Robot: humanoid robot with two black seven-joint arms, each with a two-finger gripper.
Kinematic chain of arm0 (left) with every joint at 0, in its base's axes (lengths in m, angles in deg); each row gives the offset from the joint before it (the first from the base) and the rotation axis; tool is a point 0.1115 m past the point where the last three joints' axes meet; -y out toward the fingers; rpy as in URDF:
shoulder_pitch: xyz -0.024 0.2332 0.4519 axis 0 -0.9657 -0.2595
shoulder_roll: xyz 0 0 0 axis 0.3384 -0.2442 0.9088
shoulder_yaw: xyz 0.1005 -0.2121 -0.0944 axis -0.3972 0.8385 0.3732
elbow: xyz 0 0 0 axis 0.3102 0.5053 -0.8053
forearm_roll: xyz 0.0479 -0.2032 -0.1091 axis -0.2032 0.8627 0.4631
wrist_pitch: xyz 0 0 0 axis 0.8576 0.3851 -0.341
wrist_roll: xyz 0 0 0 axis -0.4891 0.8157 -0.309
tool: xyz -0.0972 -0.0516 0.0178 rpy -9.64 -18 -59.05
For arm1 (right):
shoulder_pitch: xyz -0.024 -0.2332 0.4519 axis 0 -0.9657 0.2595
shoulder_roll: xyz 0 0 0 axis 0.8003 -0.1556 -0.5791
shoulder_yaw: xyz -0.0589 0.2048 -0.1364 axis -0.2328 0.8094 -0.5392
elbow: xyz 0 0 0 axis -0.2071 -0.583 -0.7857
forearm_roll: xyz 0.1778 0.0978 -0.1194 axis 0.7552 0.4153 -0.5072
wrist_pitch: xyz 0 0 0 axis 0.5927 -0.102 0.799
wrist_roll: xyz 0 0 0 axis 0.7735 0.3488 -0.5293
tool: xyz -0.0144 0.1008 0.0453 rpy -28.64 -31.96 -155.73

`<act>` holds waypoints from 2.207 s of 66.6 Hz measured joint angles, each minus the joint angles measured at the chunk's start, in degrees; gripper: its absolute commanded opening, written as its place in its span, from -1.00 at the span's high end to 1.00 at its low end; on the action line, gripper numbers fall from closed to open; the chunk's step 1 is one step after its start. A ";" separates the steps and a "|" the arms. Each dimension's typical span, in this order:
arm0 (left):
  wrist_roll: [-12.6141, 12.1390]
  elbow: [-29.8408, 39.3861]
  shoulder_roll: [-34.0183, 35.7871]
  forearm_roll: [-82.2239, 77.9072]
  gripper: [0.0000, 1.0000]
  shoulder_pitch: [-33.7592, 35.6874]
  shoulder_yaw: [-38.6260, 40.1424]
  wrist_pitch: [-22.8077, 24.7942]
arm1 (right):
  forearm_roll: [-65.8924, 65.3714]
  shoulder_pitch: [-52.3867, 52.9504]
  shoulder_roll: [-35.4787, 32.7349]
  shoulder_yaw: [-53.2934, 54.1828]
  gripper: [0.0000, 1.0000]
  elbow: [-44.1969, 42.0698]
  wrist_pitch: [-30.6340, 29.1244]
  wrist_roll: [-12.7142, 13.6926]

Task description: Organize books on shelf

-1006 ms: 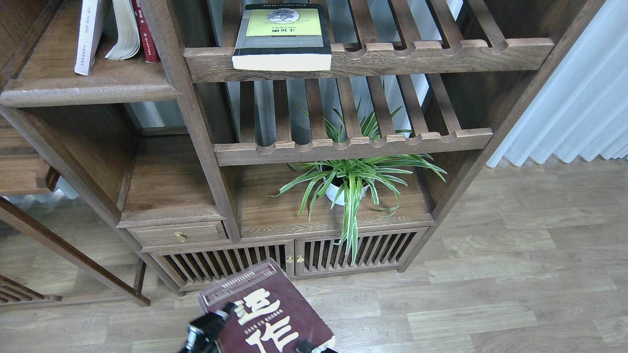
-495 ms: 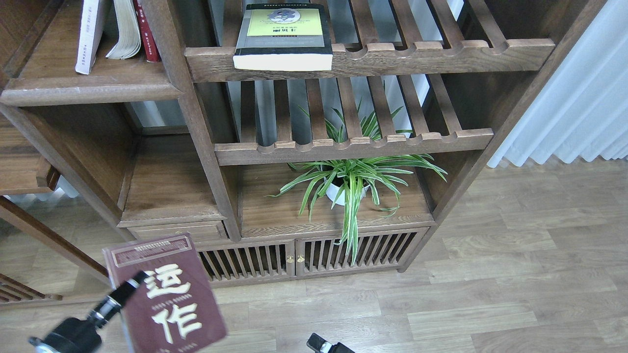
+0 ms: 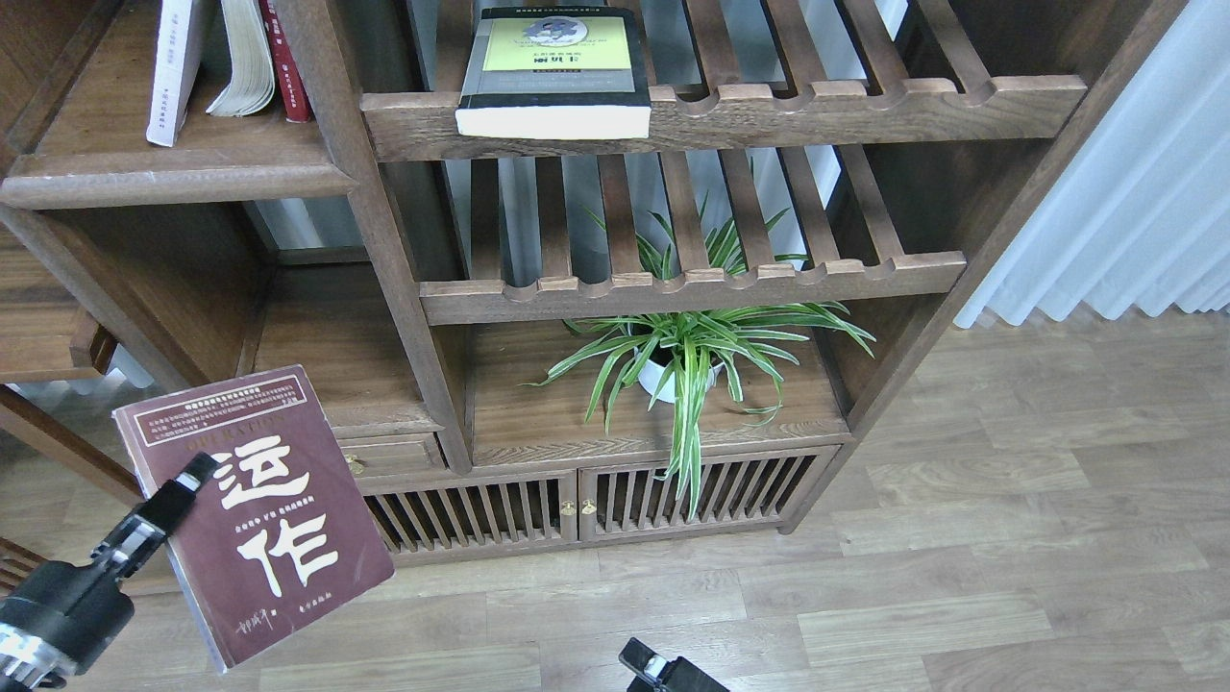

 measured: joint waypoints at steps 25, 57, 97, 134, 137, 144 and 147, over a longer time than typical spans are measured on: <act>0.10 -0.10 8.43 8.18 1.00 13.68 0.21 0.00 | 0.48 1.63 0.67 0.01 -0.80 -0.56 0.01 -0.01; -3.09 -0.25 26.68 8.65 1.00 29.65 2.88 0.01 | 1.27 2.47 0.82 -0.02 -0.80 -0.83 0.01 -0.01; -5.34 -2.83 37.29 -13.07 1.00 52.25 -1.44 0.03 | 3.66 4.45 0.79 -0.10 -0.80 -0.88 0.01 -0.01; -4.71 -9.72 21.74 -31.32 1.00 63.68 0.02 -0.01 | 8.43 9.78 0.65 -0.47 -0.80 -0.83 0.01 -0.01; -4.71 -9.85 21.59 -31.54 1.00 64.17 -0.38 -0.01 | 8.64 10.54 0.66 -0.47 -0.80 -0.83 0.01 -0.01; -4.71 -9.90 21.46 -32.83 1.00 64.79 -1.01 -0.01 | 10.26 12.64 0.75 -0.26 -0.80 -0.83 0.01 -0.09; -4.71 -9.81 21.45 -33.36 1.00 64.89 -1.03 -0.01 | 11.83 13.79 0.80 -0.14 -0.80 -0.83 0.01 -0.31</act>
